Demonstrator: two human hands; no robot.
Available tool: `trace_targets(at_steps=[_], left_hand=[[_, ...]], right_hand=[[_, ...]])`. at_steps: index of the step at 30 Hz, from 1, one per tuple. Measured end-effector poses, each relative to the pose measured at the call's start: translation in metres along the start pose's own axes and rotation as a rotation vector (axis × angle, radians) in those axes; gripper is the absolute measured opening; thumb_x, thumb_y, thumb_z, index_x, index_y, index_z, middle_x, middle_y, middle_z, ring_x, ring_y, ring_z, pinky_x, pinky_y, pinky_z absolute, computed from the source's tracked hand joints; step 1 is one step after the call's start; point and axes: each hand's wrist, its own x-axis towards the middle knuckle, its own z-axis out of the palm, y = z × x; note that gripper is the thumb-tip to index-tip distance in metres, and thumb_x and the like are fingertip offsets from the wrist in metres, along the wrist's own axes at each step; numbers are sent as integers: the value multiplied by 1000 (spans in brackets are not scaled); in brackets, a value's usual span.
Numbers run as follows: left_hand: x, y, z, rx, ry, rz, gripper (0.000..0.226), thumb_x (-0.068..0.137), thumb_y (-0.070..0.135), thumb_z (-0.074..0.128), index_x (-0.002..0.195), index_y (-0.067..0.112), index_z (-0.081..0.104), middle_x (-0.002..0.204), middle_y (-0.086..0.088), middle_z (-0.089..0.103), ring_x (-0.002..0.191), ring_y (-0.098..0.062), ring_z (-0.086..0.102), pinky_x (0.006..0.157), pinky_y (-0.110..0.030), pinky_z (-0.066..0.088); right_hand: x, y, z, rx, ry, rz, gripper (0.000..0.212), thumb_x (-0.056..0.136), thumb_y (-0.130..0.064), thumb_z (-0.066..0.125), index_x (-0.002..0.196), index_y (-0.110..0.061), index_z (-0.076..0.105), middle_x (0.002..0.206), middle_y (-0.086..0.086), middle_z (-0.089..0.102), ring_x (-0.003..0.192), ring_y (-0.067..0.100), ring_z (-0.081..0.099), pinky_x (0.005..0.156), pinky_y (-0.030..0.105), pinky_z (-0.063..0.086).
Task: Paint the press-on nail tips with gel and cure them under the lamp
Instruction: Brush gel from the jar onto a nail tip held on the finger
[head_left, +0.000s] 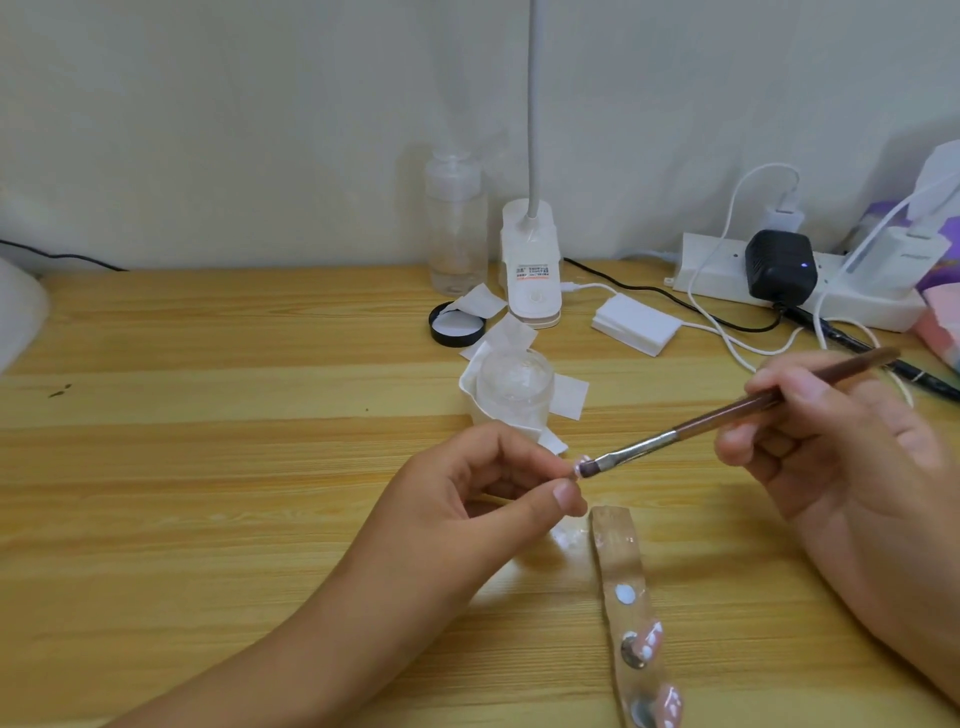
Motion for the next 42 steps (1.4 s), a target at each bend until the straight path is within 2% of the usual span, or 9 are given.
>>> trace_targets(at_steps=[4,9,14,23,28,31,34,37,42], left_hand=[[0,0,0,-9,5,-3,18,66,47,70,81,36,69,85,5,76,84,-7,69,77,-26,55],[0,-1,0,-12,5,-1,17,66,48,69,79,37,68,82,5,76,79,-5,68,74,-27,53],[1,-2,0,-25,7,1,17,66,47,69,79,35,68,82,3,76,75,-4,67,68,-18,51],[0,0,1,-22,14,-5,17,67,47,69,81,35,68,84,3,76,73,-4,66,73,-30,48],[-2,4,3,-18,-19,-5,24,69,45,74,88,31,66,90,1,77,79,-11,67,71,-33,53],[-6,5,7,36,-53,4,30,68,52,75,87,31,65,92,1,76,70,-17,62,59,-21,49],[-6,4,10,169,-112,69,16,76,45,74,86,34,68,96,11,75,66,-21,57,60,-21,46],[-5,2,13,346,-141,146,9,76,38,75,83,38,69,96,21,65,72,-5,54,64,-14,41],[-6,-1,13,434,-145,180,10,72,47,72,80,41,70,91,18,50,72,0,48,62,-6,35]], right_hand=[[2,3,0,-31,68,-10,12,81,-36,69,81,-25,73,66,3,69,65,12,67,68,20,55],[0,1,2,-10,11,-4,22,74,-45,75,83,-25,73,67,3,69,66,13,68,68,20,55],[1,3,-1,-25,82,7,10,82,-33,68,79,-26,74,66,4,69,65,14,67,67,20,55],[1,0,2,-97,58,-68,17,80,-43,69,85,-27,70,70,4,70,69,15,68,71,22,56],[4,1,-4,-51,159,-77,25,98,-23,52,81,-25,70,67,0,67,66,12,65,69,21,54],[5,1,-5,-29,181,-55,29,98,-19,48,80,-24,70,66,-2,67,66,9,64,68,19,53],[5,1,-4,-8,179,-42,21,91,-25,54,79,-23,70,66,-1,67,65,10,64,66,19,53],[5,1,-4,10,168,-28,17,88,-26,55,81,-21,69,66,-1,66,65,10,63,67,20,53],[5,2,-6,-2,171,-25,28,98,-19,49,81,-23,70,67,-2,66,66,10,63,67,20,53]])
